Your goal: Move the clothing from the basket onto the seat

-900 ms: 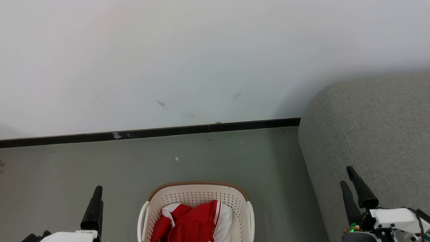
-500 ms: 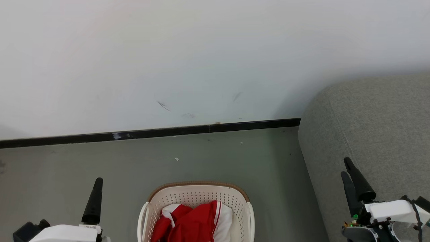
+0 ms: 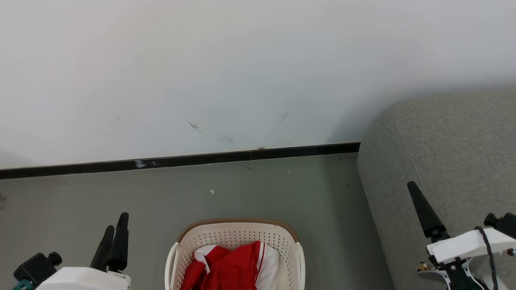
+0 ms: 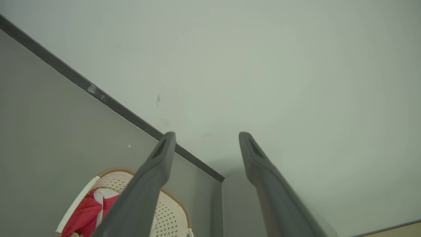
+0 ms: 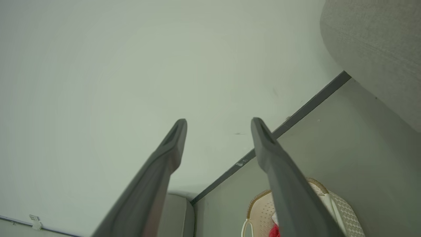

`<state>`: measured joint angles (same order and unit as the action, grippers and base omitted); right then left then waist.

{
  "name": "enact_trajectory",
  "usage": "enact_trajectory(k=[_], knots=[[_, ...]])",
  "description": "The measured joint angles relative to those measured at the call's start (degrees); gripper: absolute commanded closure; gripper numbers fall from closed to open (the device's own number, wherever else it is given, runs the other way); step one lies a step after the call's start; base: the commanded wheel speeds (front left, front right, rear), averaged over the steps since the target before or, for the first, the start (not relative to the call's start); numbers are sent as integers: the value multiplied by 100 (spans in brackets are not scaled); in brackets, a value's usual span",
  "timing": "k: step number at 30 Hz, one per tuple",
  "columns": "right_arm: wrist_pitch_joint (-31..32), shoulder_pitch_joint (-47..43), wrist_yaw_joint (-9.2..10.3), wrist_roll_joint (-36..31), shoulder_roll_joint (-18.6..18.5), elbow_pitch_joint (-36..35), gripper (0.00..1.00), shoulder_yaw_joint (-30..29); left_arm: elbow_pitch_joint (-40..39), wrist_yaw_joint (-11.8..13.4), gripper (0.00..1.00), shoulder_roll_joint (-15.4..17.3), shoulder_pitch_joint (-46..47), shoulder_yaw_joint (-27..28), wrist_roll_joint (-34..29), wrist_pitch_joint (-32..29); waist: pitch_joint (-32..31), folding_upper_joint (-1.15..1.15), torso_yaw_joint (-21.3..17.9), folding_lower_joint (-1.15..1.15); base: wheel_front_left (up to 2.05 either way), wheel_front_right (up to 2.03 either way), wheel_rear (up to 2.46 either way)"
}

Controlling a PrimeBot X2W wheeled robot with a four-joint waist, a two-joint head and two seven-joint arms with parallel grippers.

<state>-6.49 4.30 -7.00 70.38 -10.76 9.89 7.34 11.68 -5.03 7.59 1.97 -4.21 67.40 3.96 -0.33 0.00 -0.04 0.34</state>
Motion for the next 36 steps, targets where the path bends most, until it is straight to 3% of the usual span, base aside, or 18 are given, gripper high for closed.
enact_trajectory(k=[7,16,36], knots=[[-69,10,-1,-949,-26,1,0,51,-12,196,0,199,8,-211,-911,158,15,0,-11,-17,0,0,0],[-224,88,-3,-2293,-27,19,0,-23,21,483,0,219,65,-424,-1682,328,46,0,-24,-27,0,0,0],[-538,93,-5,-4486,397,27,0,-155,-93,688,0,213,236,-679,-3096,733,92,0,-11,-30,0,0,0]])
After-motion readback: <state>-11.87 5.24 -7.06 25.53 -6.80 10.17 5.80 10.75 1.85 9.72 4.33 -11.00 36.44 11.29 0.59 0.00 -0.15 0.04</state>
